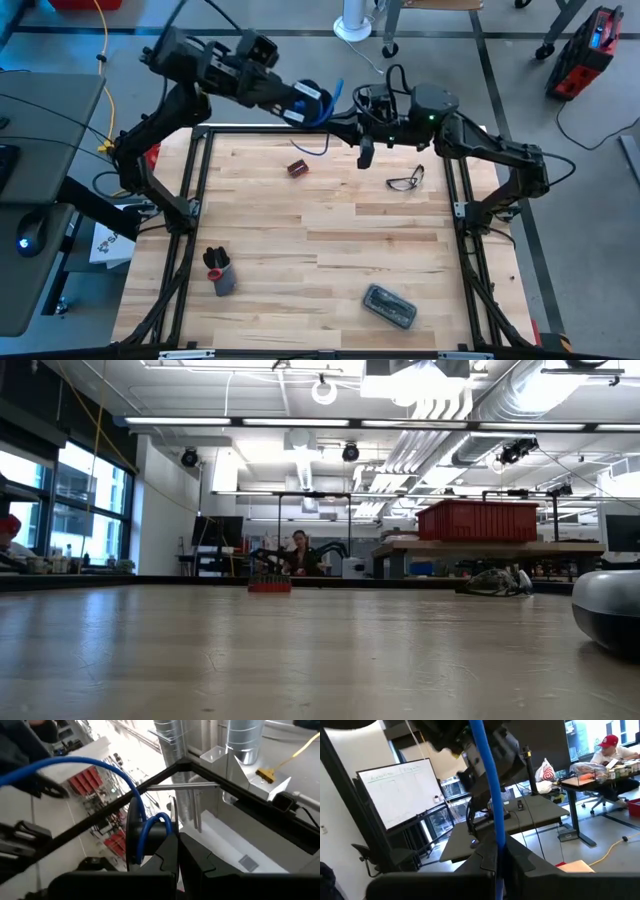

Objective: Coil cords
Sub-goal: Coil the blue wire onto the spool

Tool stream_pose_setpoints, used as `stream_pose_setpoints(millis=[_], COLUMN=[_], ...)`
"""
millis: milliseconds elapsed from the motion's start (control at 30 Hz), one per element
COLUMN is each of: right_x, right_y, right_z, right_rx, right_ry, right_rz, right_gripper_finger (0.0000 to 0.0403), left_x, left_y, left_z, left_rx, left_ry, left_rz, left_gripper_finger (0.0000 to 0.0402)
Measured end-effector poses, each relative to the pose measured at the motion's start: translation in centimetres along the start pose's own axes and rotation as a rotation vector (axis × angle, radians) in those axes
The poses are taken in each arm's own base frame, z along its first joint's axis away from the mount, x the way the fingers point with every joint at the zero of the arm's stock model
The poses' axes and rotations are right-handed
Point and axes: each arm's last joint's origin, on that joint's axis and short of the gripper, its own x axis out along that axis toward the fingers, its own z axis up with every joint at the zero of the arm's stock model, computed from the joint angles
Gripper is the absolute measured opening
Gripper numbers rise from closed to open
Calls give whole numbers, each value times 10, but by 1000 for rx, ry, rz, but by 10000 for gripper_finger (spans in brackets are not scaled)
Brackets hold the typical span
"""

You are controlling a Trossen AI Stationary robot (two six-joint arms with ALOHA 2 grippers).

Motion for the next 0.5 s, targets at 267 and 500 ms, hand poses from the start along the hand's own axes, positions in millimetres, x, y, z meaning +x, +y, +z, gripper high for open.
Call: stream_pose_setpoints(millis=[267, 500], right_x=[0, 0], right_y=[1, -1], right_z=[-2, -7], right_rx=[1, 30], right_ry=[21, 73], right_rz=[29, 15], right_gripper_finger=[1, 0], left_x=[15, 31], left_y=[15, 32], left_z=[-11, -22], left_rx=[-146, -251], left_ry=[34, 74], left_rz=[44, 66], left_gripper_finger=[0, 0])
